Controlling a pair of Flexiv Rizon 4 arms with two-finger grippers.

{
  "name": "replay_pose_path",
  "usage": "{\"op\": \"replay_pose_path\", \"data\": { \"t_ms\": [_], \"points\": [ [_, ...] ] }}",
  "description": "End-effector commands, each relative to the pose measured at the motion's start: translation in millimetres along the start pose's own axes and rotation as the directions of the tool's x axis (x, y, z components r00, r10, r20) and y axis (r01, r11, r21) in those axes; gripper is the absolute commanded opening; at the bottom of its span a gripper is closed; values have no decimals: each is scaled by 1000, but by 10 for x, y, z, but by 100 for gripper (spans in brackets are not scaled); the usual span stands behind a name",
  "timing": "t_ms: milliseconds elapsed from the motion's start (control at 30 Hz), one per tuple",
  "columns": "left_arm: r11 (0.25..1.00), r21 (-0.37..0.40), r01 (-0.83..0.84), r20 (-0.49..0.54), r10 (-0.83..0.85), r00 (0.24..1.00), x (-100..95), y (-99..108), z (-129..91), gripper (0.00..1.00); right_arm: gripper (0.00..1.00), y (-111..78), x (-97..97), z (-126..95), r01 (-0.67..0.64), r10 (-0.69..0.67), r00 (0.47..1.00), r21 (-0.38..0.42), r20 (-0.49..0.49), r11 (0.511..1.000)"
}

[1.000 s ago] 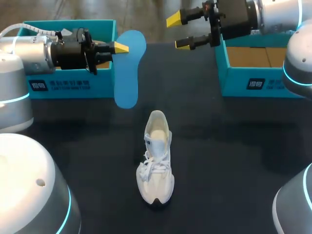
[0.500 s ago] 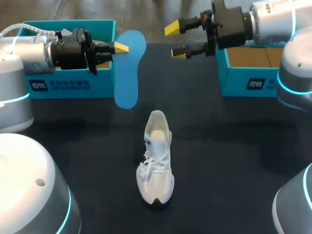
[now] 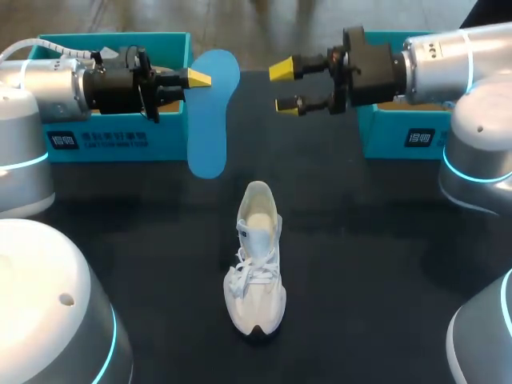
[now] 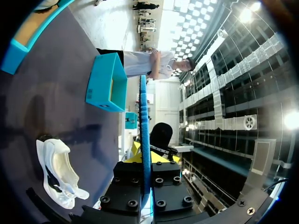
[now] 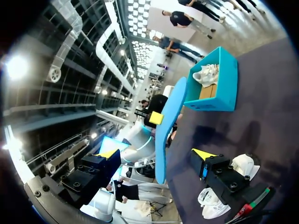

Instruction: Take the shoe out of the shoebox, open the shoe tongue, remove and reinsert the insole, then place the shoe into the shoebox

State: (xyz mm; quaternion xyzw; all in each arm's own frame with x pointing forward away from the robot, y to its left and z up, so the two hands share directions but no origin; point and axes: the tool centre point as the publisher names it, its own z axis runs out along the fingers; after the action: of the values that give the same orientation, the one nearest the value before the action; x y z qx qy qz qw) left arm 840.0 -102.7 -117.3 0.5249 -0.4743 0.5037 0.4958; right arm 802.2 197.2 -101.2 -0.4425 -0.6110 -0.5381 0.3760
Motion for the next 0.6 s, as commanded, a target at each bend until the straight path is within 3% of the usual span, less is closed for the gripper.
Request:
{"op": "replay_pose_path", "data": {
  "t_ms": [33, 167, 267, 300, 367, 400, 467, 567, 600],
  "points": [
    [987, 8, -162, 55, 161, 985, 19, -20, 10, 0, 100, -8, 3, 19, -1, 1, 1000, -3, 3, 1000],
    [931, 26, -363, 37, 362, 931, 77, -91, -3, 0, 100, -8, 3, 19, -1, 1, 1000, -3, 3, 1000],
    [837, 15, -548, 41, 547, 836, 135, -132, -25, 0, 100, -8, 3, 19, -1, 1, 1000, -3, 3, 1000],
    [768, 13, -640, 51, 639, 768, 156, -142, -32, 0, 100, -8, 3, 19, -1, 1, 1000, -3, 3, 1000],
    [736, 11, -676, 23, 676, 736, 183, -147, -45, 0, 100, -8, 3, 19, -1, 1, 1000, -3, 3, 1000],
    [675, 8, -738, 31, 737, 675, 204, -163, -49, 0, 100, -8, 3, 19, -1, 1, 1000, -3, 3, 1000],
    [631, 5, -776, 20, 776, 631, 207, -184, -46, 0, 100, -8, 3, 19, -1, 1, 1000, -3, 3, 1000],
    [460, -11, -888, 17, 888, 459, 225, -207, -45, 0, 100, -8, 3, 19, -1, 1, 1000, -3, 3, 1000],
    [359, -6, -933, 15, 933, 359, 237, -208, -54, 0, 100, -8, 3, 19, -1, 1, 1000, -3, 3, 1000]
  ]
}}
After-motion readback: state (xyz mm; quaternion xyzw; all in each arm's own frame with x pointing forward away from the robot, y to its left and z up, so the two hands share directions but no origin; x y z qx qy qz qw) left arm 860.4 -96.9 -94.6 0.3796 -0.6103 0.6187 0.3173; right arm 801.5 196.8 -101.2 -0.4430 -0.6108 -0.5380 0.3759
